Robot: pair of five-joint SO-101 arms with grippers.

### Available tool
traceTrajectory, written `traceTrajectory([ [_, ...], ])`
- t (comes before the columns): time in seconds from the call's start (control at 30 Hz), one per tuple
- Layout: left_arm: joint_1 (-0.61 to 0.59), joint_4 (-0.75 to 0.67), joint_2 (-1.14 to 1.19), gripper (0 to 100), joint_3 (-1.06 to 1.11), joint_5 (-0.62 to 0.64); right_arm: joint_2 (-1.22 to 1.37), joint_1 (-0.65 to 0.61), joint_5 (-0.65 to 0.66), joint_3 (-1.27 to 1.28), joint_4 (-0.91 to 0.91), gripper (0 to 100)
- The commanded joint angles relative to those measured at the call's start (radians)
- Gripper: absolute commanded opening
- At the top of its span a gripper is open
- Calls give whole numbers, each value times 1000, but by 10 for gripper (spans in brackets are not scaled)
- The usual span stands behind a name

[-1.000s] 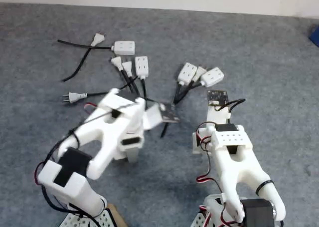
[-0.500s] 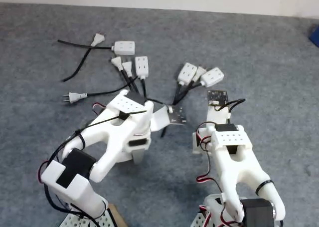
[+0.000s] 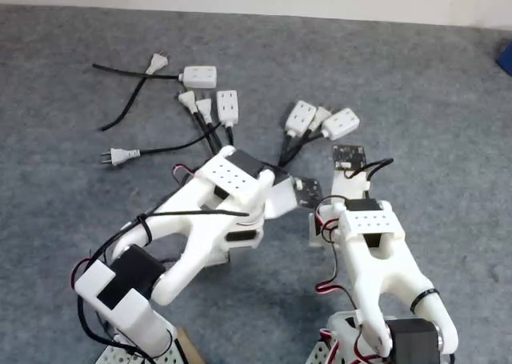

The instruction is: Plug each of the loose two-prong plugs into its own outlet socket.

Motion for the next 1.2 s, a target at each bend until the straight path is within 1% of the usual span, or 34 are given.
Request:
traceTrajectory([
  [0.0,12,49,-16,255,-71,14,-15,7,-2,-7,-13,256],
  [0.13,-73,54,-16,255,-119,15,-15,7,-2,-7,-13,256],
  [0.3,-245,52,-16,255,-166,6,-15,7,-2,-7,-13,256],
  [0.43,-363,61,-15,255,-116,-98,-15,7,-2,-7,-13,256],
  [0.53,-414,58,-15,255,-56,-137,-15,7,-2,-7,-13,256],
  [0.63,-433,49,-15,255,-5,-167,-15,7,-2,-7,-13,256],
  [0.9,-418,-86,-15,255,133,-169,-15,7,-2,-5,-13,256],
  [1.07,-406,-81,-18,255,85,-161,-15,5,-2,-5,-13,256],
  [1.17,-407,-26,-48,255,30,-161,-15,5,-2,-5,-13,256],
])
